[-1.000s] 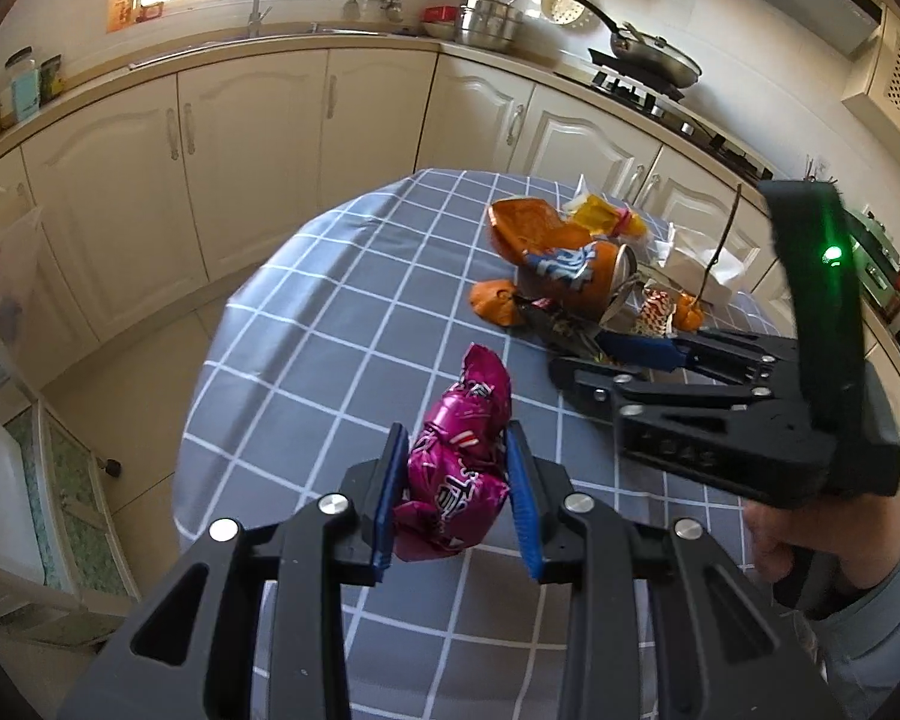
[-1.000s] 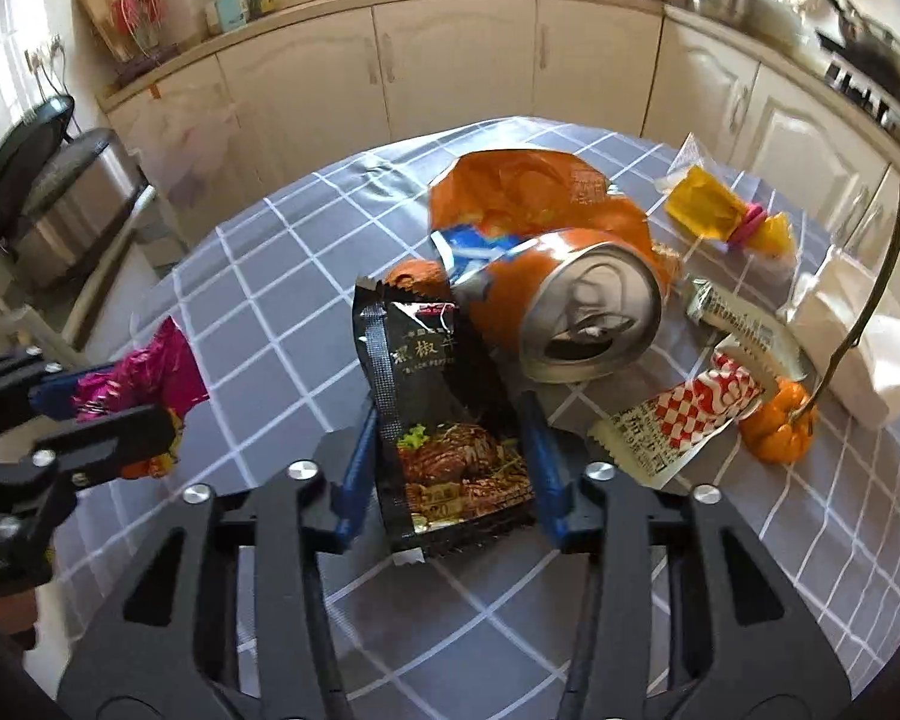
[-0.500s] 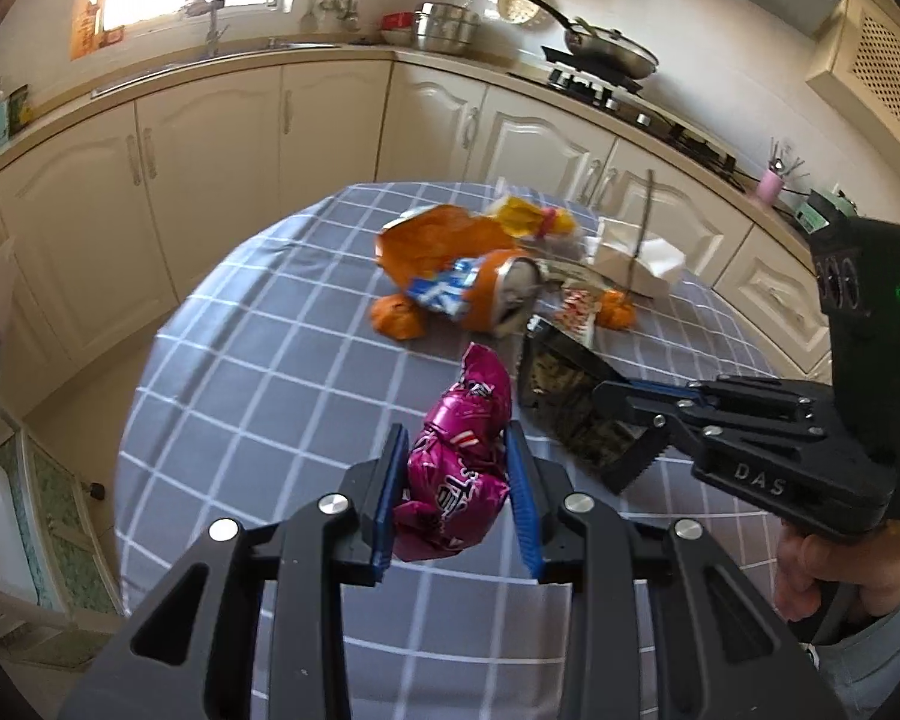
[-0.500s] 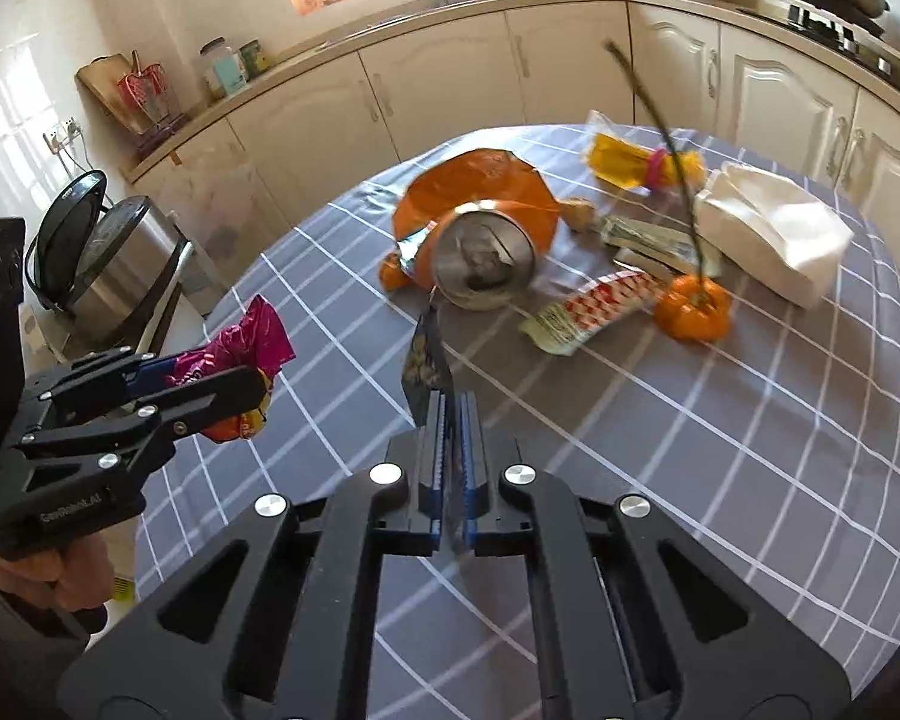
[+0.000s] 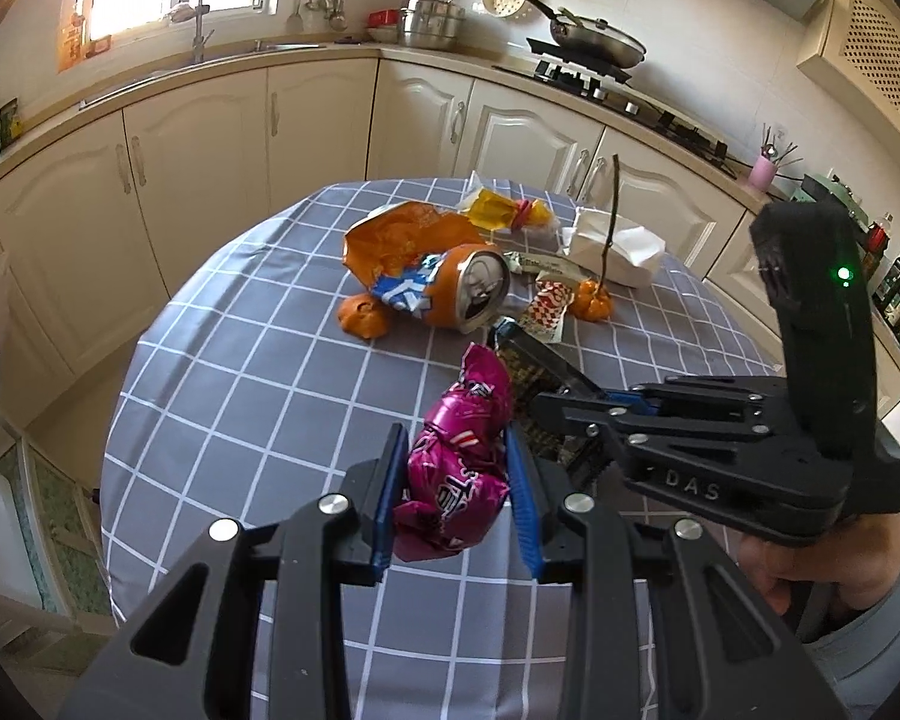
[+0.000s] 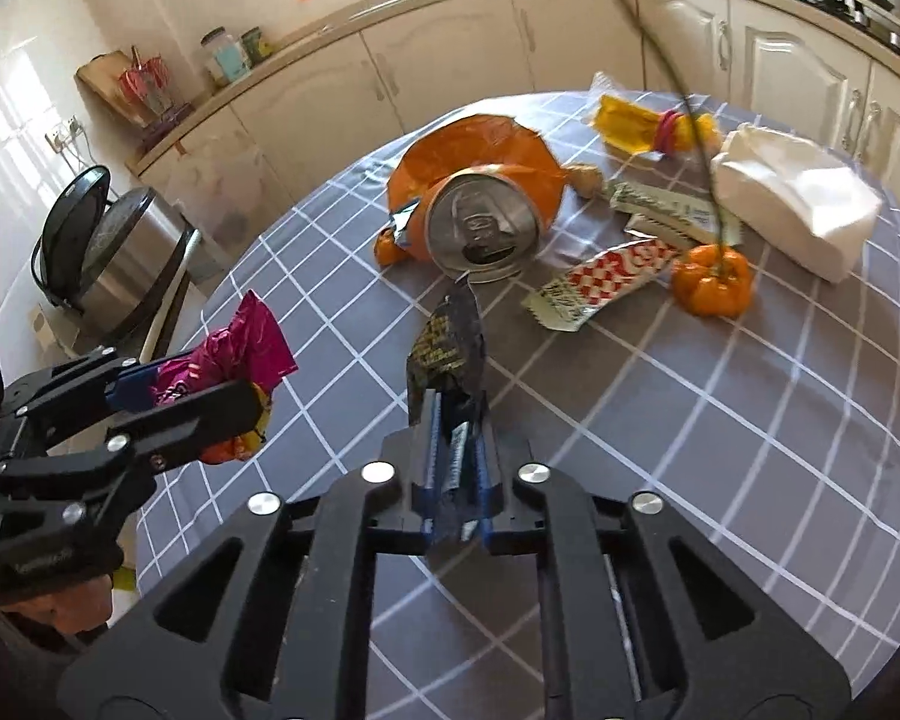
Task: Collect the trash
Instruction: 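Grasp the pink wrapper with the left tool while the right tool grasps a dark wrapper, then carry the pink wrapper and dark wrapper toward the blue floor bin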
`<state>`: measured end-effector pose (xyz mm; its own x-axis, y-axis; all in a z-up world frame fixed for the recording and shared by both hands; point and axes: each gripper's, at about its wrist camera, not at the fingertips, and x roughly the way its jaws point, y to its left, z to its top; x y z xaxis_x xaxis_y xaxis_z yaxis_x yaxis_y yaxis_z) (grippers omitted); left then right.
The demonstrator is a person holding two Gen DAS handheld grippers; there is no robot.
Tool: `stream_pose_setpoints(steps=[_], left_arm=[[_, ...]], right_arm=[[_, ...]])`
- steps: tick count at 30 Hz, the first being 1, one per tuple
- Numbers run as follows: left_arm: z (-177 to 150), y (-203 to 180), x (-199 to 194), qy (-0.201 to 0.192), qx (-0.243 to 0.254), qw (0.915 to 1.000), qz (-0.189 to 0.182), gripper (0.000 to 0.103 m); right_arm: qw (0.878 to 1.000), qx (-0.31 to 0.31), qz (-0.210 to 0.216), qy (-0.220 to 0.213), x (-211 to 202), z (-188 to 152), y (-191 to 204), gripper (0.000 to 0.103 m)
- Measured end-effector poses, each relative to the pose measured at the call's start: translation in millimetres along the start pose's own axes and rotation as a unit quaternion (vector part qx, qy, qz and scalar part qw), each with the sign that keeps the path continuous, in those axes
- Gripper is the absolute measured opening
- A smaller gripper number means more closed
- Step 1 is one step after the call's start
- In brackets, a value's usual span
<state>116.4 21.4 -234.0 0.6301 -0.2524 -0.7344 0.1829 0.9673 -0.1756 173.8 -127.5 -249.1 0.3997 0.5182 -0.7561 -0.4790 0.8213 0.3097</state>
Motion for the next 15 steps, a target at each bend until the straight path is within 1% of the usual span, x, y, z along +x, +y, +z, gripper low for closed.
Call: stream_pose_setpoints(steps=[2,5,7,10,12,15], left_arm=[[0,2,-1,-0.001,-0.002,1.0000,0.001,0.031],[2,1,-1,0.000,-0.001,1.0000,0.002,0.031],[4,-3,-1,-0.002,0.001,1.0000,-0.003,0.031],[7,-13,0,-0.003,0.010,0.9999,-0.010,0.031],[9,-22,1,-0.003,0.018,0.9997,-0.018,0.031],[17,-48,3,-0.005,0.036,0.9986,-0.037,0.031]], right_arm=[[1.000,-0.006,0.011,-0.001,-2,-2,3,0.006],[1.000,-0.010,0.016,-0.010,-11,-6,7,0.003],[0.999,0.003,0.021,-0.024,-22,-11,3,0.003],[0.999,0.028,0.016,-0.044,-45,-18,-12,0.003],[0.996,0.051,0.013,-0.065,-66,-24,-27,0.003],[0.992,0.083,0.000,-0.098,-100,-34,-50,0.003]])
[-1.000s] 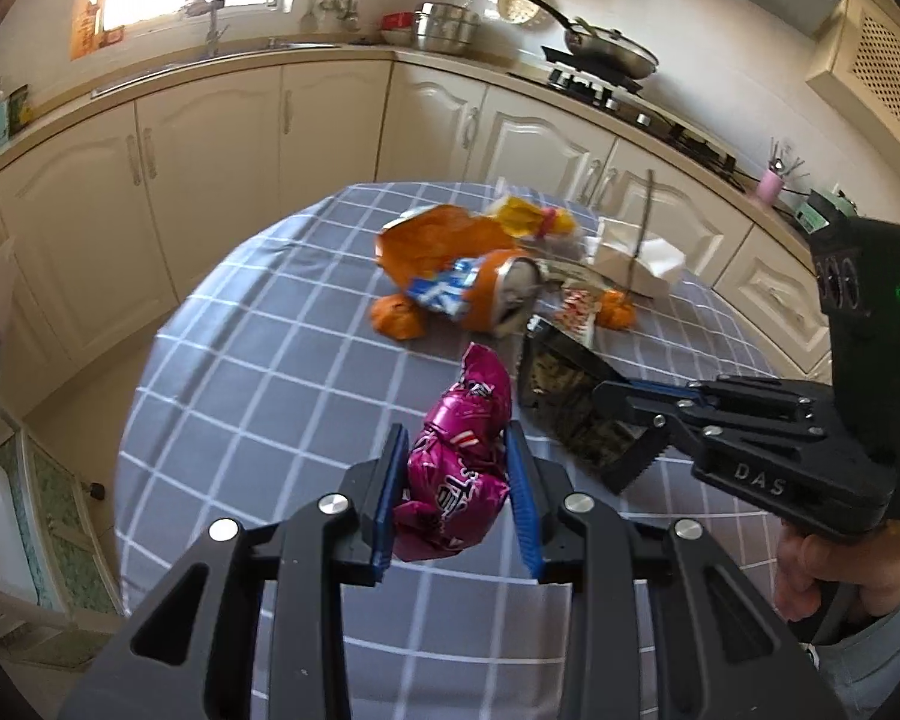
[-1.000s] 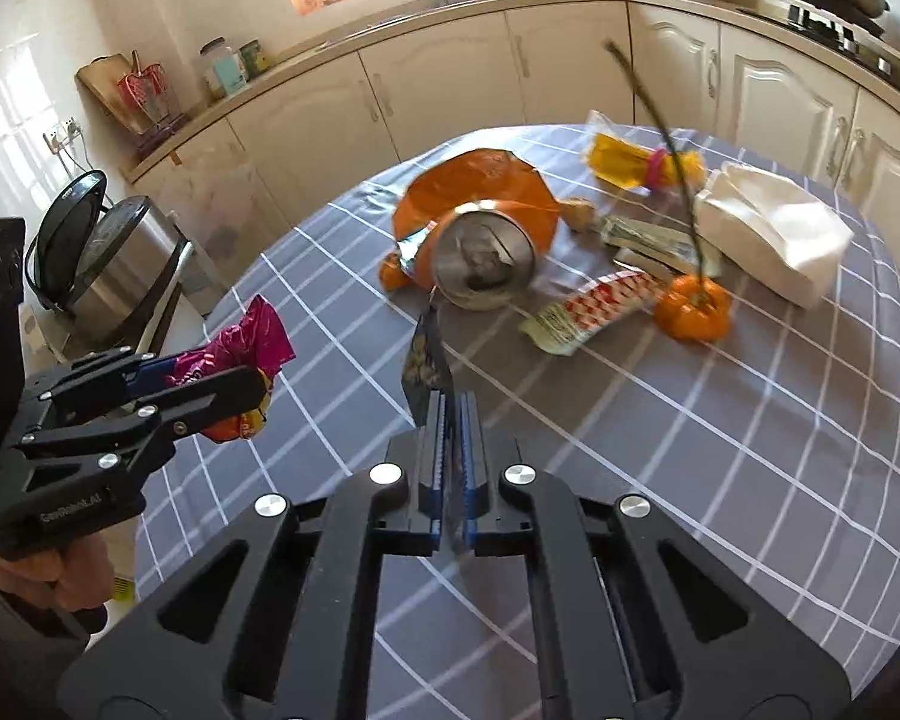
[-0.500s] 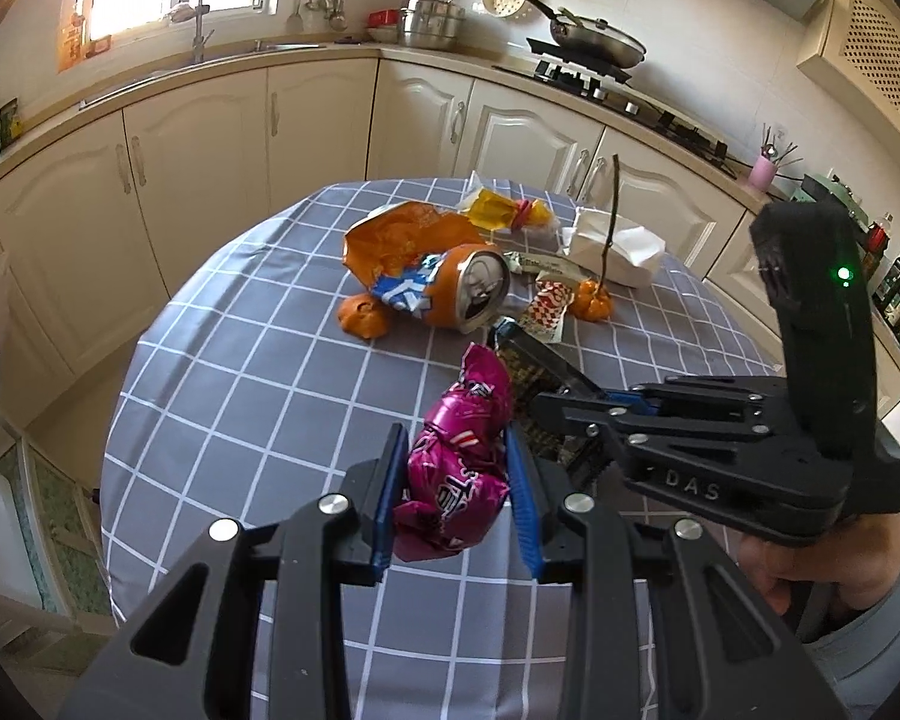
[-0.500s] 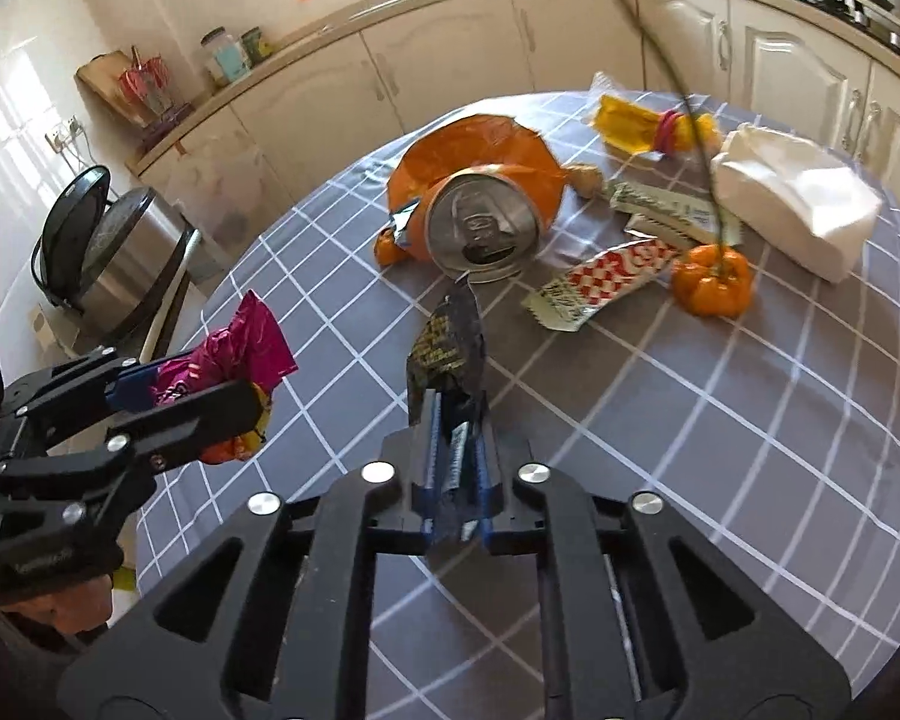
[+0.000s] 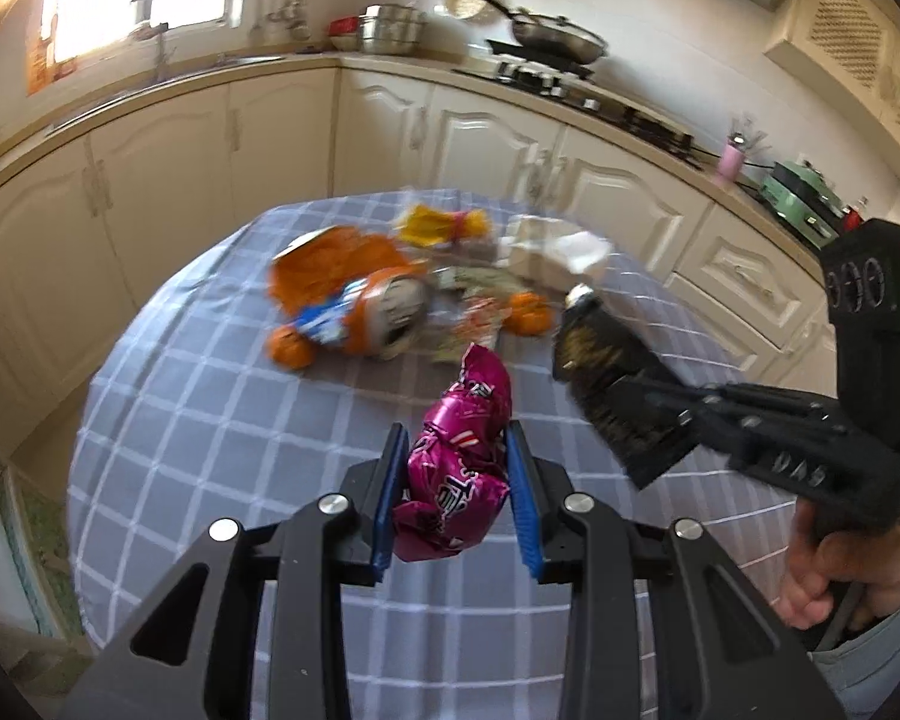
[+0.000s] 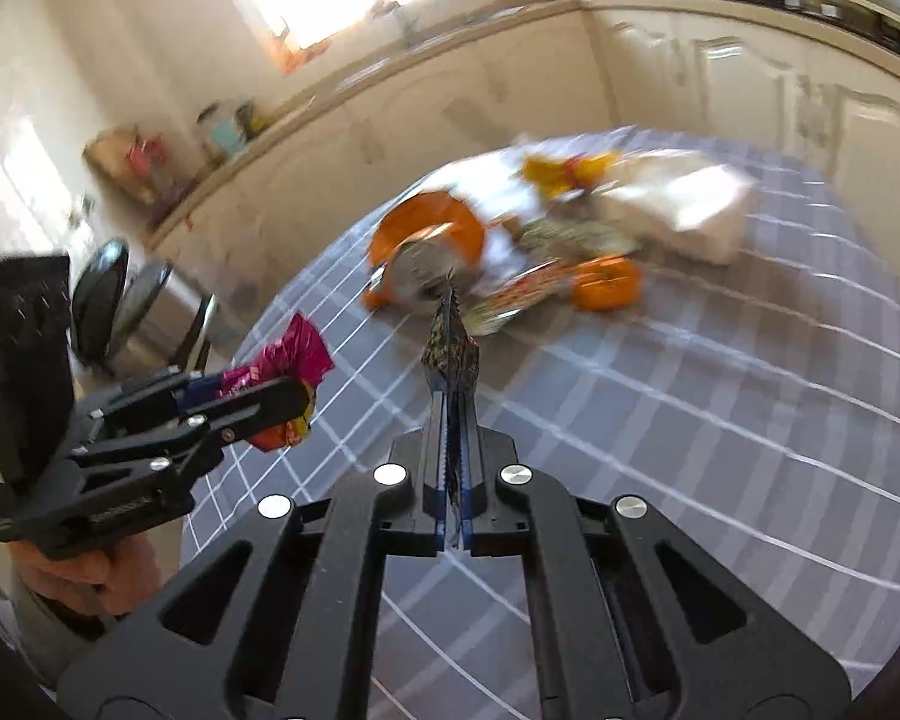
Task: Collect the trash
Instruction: 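Carry the pink wrapper and dark wrapper toward the blue floor bin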
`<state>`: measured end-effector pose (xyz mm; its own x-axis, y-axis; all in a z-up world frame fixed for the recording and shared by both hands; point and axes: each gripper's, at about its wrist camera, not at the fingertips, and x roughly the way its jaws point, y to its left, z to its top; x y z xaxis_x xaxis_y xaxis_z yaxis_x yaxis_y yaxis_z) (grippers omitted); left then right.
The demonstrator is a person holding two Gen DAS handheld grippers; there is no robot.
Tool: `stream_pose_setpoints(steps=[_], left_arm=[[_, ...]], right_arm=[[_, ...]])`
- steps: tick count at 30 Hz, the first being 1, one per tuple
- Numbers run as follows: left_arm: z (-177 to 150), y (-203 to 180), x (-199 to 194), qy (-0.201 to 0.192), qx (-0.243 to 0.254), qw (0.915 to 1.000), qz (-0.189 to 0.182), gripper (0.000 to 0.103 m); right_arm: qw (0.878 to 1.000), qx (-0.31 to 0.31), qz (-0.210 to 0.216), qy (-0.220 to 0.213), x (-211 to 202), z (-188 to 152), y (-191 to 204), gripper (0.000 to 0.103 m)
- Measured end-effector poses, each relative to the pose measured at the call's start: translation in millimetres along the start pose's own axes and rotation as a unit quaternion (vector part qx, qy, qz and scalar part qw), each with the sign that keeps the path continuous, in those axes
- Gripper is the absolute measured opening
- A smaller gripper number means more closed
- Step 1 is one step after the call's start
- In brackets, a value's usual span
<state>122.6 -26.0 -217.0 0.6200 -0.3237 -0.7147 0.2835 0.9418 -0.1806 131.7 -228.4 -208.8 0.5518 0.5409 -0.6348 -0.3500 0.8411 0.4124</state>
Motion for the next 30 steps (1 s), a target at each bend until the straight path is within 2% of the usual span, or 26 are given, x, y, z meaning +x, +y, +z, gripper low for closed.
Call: stream_pose_setpoints(steps=[5,8,12,15,22,26,30], left_arm=[[19,-50,10,-0.006,0.037,0.9986,-0.038,0.031],[32,-92,19,-0.009,0.062,0.9958,-0.066,0.031],[43,-152,32,-0.008,0.093,0.9895,-0.110,0.031],[44,-210,47,0.003,0.128,0.9808,-0.147,0.031],[32,-310,86,0.044,0.174,0.9623,-0.204,0.031],[18,-360,116,0.080,0.191,0.9531,-0.221,0.031],[-3,-404,155,0.124,0.215,0.9435,-0.220,0.031]], right_arm=[[0.997,0.045,-0.037,-0.055,-60,-4,-42,0.003],[0.990,0.079,-0.065,-0.094,-103,-11,-74,0.003],[0.976,0.125,-0.109,-0.142,-163,-28,-117,0.003],[0.962,0.163,-0.144,-0.163,-199,-48,-152,0.003],[0.930,0.245,-0.209,-0.177,-257,-106,-228,0.003],[0.916,0.282,-0.229,-0.169,-264,-135,-260,0.003],[0.904,0.325,-0.236,-0.149,-259,-163,-298,0.003]])
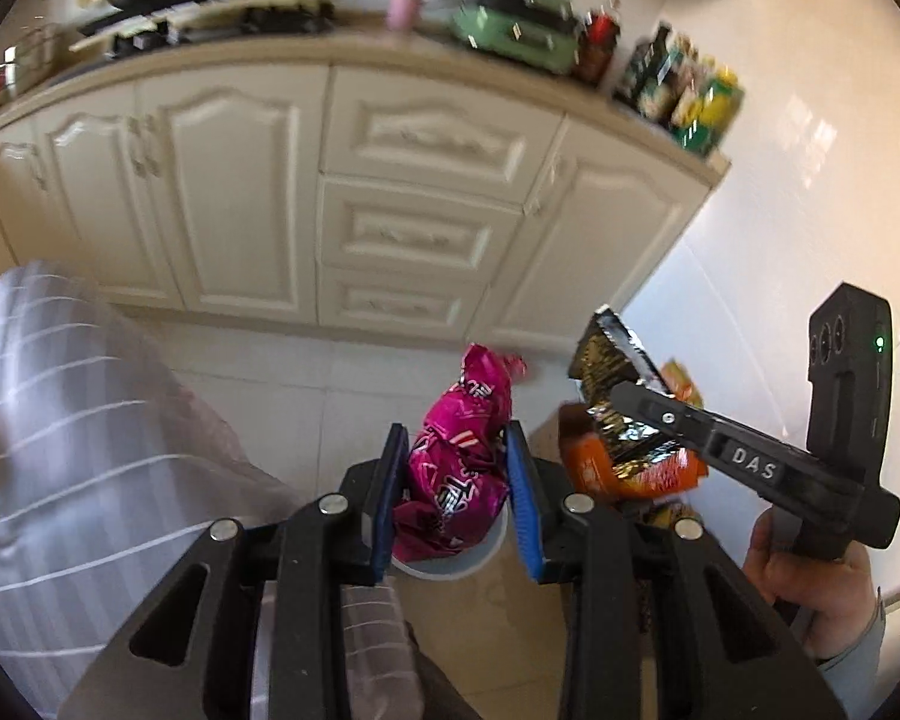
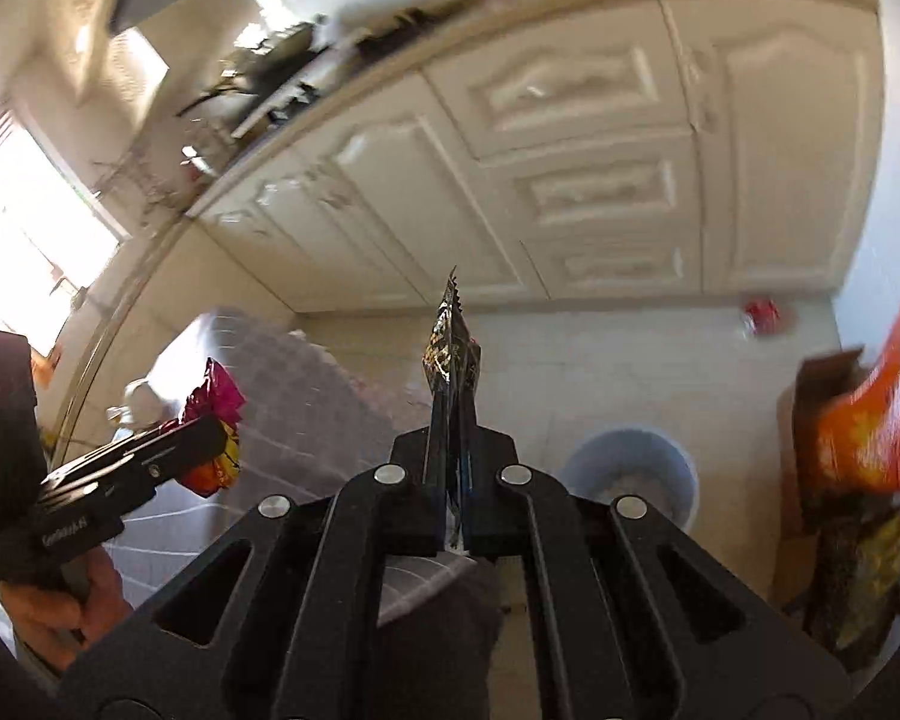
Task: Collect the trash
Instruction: 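Carry the pink wrapper and dark wrapper toward the blue floor bin, then open both tools over the bin to drop the wrappers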
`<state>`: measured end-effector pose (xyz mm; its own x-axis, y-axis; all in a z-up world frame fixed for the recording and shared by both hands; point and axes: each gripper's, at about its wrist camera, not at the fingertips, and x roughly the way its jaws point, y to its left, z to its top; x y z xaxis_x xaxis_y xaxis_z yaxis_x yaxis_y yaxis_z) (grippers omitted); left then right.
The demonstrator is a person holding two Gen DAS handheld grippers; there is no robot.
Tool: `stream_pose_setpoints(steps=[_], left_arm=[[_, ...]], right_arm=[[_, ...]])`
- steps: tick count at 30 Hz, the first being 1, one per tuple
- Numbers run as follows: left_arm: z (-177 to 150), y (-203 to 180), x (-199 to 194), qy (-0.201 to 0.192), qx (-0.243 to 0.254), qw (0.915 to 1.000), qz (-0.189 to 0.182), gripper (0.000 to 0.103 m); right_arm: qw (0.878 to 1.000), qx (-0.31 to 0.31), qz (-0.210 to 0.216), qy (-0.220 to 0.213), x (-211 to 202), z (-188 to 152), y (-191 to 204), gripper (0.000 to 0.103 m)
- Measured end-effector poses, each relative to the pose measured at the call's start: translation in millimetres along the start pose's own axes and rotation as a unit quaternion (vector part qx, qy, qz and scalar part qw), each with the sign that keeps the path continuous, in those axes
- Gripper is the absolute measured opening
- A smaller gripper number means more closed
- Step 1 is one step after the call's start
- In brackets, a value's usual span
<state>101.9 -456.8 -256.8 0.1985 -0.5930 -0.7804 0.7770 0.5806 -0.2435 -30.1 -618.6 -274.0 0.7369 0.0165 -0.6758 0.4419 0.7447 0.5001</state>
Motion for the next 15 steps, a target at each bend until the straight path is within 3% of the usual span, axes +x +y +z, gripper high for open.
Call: stream_pose_setpoints(steps=[8,9,10,11,12,13,15], left_arm=[[3,-14,88,0.079,-0.011,0.9966,-0.020,0.033],[5,-15,101,0.092,-0.013,0.9953,-0.028,0.043],[5,-14,108,0.101,-0.014,0.9944,-0.029,0.053],[6,-13,114,0.106,-0.017,0.9939,-0.025,0.074],[6,-11,118,0.108,-0.022,0.9937,-0.016,0.083],[6,-9,119,0.108,-0.026,0.9938,-0.012,0.083],[8,-5,120,0.110,-0.029,0.9935,-0.008,0.086]], right_arm=[[0.996,0.074,-0.008,0.043,53,-3,-59,0.006],[0.995,0.083,-0.010,0.052,60,-3,-66,0.006],[0.993,0.097,-0.021,0.061,68,-2,-75,0.013],[0.992,0.106,-0.024,0.062,72,-2,-80,0.040],[0.991,0.115,-0.022,0.060,74,-4,-86,0.065],[0.991,0.122,-0.026,0.053,74,-6,-89,0.091],[0.990,0.128,-0.030,0.051,75,-10,-93,0.091]])
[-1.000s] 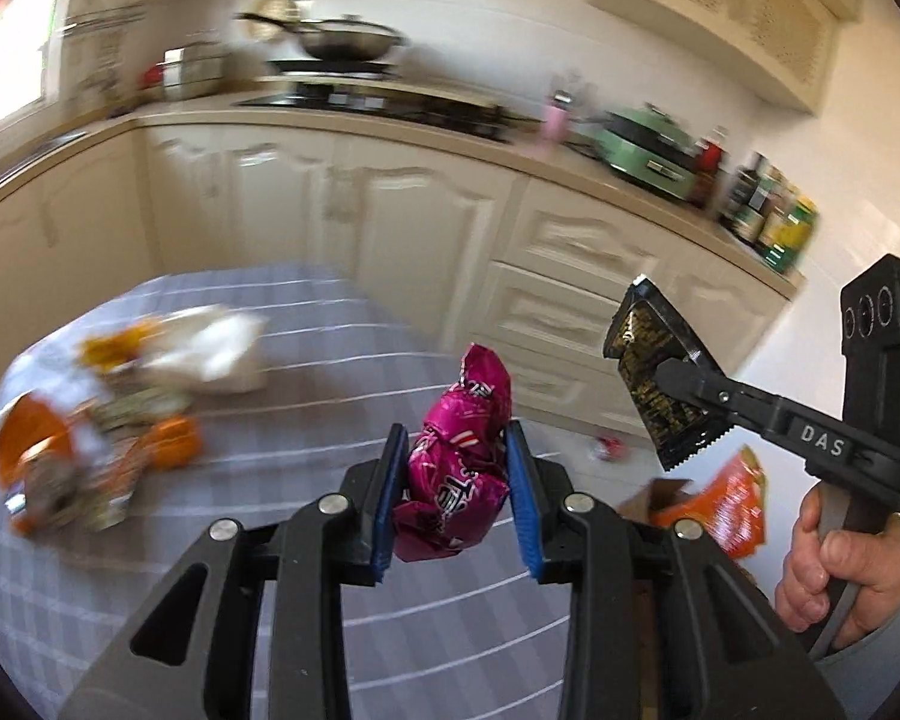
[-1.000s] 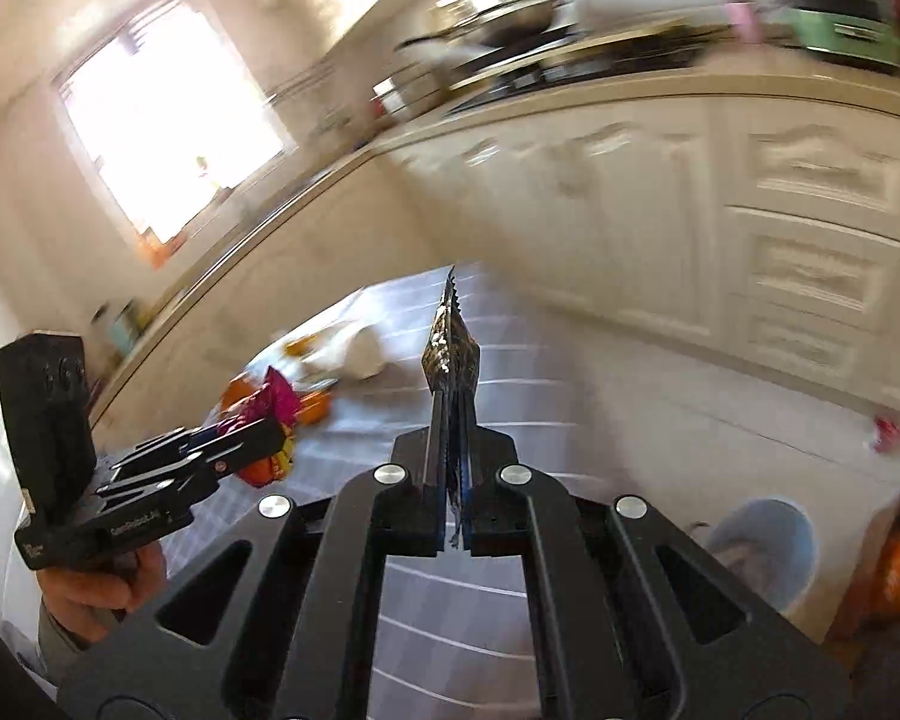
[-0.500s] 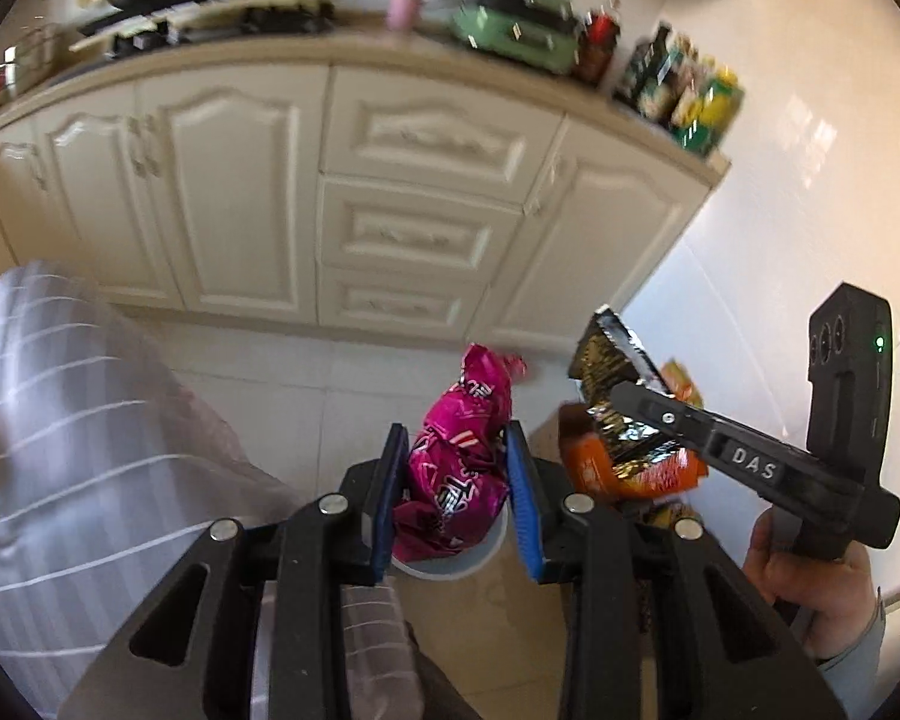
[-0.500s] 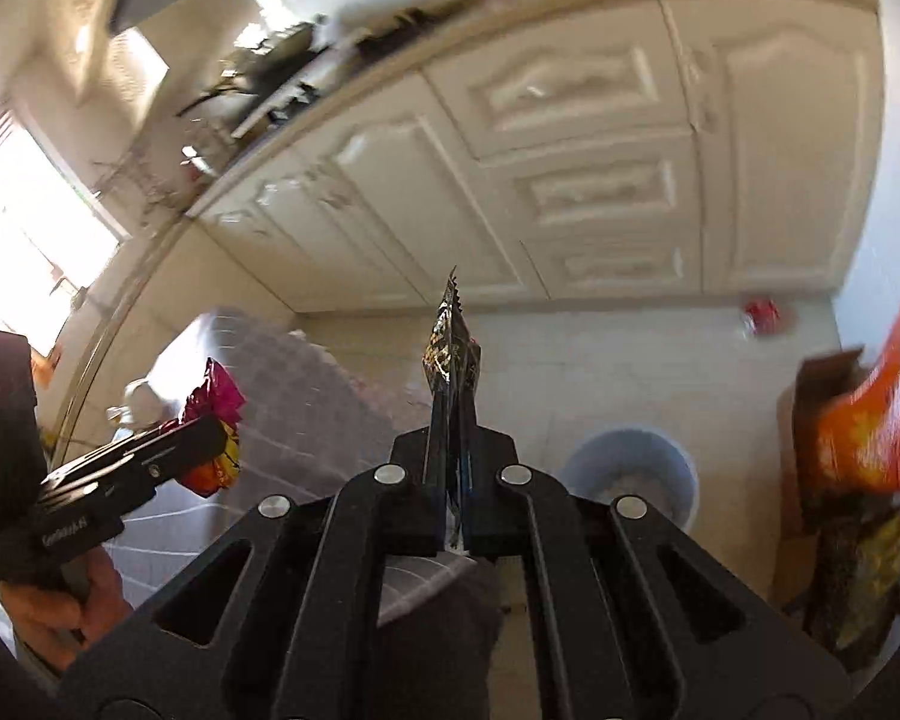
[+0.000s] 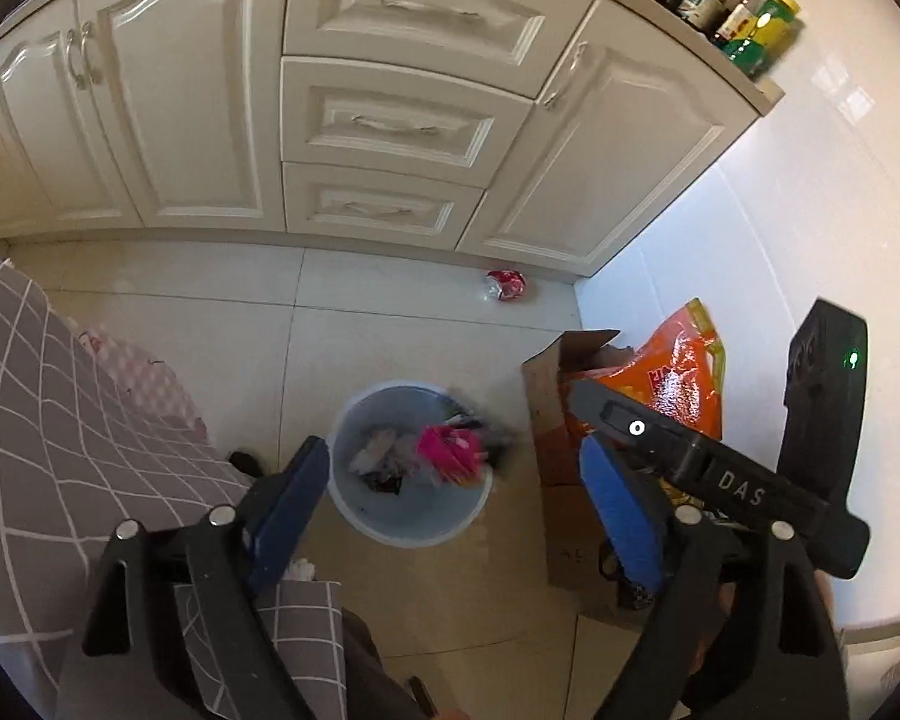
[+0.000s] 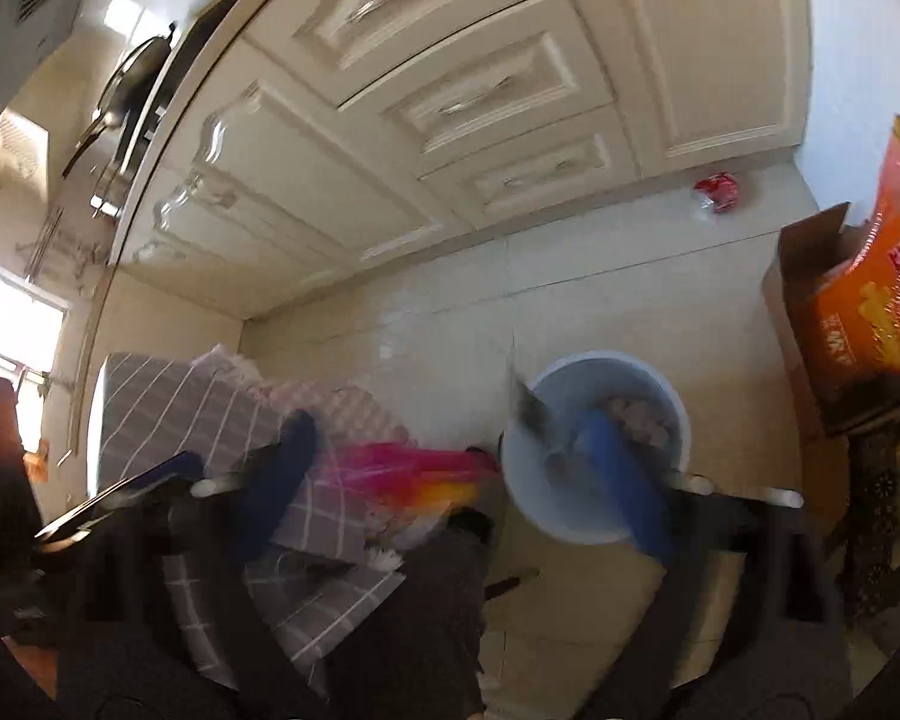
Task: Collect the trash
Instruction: 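Open both tools over the bin to drop the wrappers, then return both open tools to the table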
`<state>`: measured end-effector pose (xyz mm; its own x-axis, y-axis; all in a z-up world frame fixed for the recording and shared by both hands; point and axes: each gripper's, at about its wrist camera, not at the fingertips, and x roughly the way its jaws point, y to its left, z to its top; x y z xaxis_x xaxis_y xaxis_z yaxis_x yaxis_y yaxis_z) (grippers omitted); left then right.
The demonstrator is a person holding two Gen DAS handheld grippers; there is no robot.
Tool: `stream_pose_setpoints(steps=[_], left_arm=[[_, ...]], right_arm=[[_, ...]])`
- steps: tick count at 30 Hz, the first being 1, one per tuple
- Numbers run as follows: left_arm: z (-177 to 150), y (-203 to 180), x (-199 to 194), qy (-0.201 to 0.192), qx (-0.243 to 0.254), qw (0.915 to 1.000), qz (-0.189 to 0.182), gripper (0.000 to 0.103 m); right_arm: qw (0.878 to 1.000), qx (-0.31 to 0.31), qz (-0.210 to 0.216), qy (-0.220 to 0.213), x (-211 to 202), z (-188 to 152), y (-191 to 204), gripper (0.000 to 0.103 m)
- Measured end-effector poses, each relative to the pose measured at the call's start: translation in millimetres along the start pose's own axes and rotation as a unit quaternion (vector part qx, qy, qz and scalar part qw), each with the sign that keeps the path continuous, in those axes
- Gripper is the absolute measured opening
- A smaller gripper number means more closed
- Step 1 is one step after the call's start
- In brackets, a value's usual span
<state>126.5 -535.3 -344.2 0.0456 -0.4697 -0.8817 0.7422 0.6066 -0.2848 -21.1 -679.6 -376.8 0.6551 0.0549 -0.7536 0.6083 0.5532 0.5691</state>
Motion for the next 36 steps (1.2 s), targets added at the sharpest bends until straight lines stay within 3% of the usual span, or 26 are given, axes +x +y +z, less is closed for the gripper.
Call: stream_pose_setpoints(steps=[9,16,28,36], left_arm=[[-7,9,-43,-0.047,0.012,0.9978,0.046,0.090],[-17,10,-87,-0.083,0.015,0.9952,0.050,0.091],[-34,23,-176,-0.160,0.017,0.9852,0.060,0.091],[-60,44,-249,-0.228,0.003,0.9709,0.074,0.091]], right_arm=[[0.999,-0.005,-0.033,-0.023,-14,-11,12,0.097],[0.998,-0.028,-0.036,-0.045,-38,-16,41,0.097],[0.992,-0.082,-0.009,-0.092,-87,-23,116,0.097],[0.982,-0.147,0.031,-0.114,-115,-35,192,0.097]])
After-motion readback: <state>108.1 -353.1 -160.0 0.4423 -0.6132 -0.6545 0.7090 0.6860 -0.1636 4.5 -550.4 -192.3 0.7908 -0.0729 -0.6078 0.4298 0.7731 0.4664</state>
